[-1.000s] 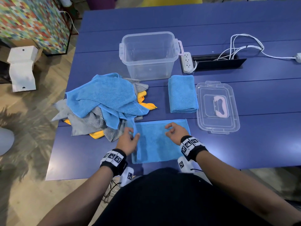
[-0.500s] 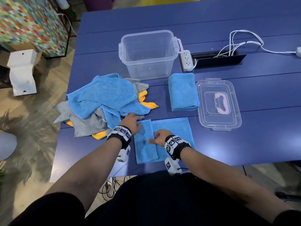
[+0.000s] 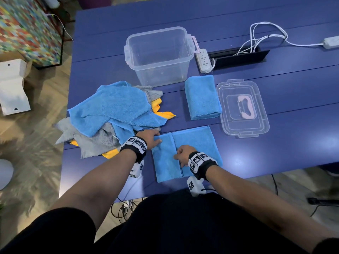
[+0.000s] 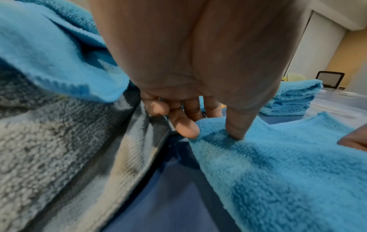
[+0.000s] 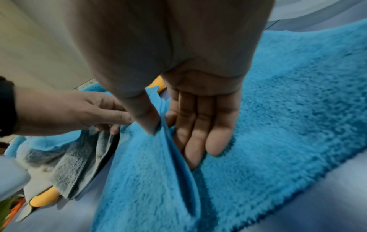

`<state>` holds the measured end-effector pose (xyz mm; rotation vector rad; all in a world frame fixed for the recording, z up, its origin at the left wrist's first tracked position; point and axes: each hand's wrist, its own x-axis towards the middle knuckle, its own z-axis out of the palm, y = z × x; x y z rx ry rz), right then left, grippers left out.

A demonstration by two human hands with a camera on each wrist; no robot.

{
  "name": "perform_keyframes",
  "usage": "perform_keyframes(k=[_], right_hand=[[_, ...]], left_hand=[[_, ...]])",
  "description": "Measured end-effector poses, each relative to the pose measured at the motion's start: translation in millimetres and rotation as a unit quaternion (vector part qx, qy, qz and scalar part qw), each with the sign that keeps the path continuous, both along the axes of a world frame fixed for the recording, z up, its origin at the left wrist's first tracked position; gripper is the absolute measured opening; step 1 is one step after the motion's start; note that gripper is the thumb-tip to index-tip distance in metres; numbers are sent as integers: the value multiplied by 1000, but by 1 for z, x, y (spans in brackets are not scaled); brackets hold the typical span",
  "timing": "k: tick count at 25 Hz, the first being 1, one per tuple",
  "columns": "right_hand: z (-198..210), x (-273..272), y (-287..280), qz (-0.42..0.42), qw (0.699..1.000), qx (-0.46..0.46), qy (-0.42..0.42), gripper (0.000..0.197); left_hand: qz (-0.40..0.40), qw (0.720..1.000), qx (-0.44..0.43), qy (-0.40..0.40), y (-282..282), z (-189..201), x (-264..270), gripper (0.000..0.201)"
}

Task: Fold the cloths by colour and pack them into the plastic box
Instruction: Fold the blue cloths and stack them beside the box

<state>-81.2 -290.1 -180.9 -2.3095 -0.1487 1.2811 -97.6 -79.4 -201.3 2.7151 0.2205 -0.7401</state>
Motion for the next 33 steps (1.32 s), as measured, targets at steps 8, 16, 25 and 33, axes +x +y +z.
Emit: perform_keyframes(k=[8,16,25,33], right_hand=[[6,-6,-7,102,985,-71,-115,15],[-2,-16,6,261,963,13,-66,33],[12,-7,4,82,991,44,-101,71],[23,11,-22,79,993,10,-88,39]], left_hand=[[84,993,-3,-83,-14,-6,-9,41],[202,978,-49,23,-11,-2,-13,44],[425,820,-381,21,-44,40,13,34],[222,891,-395,-38,-44,40,23,52]])
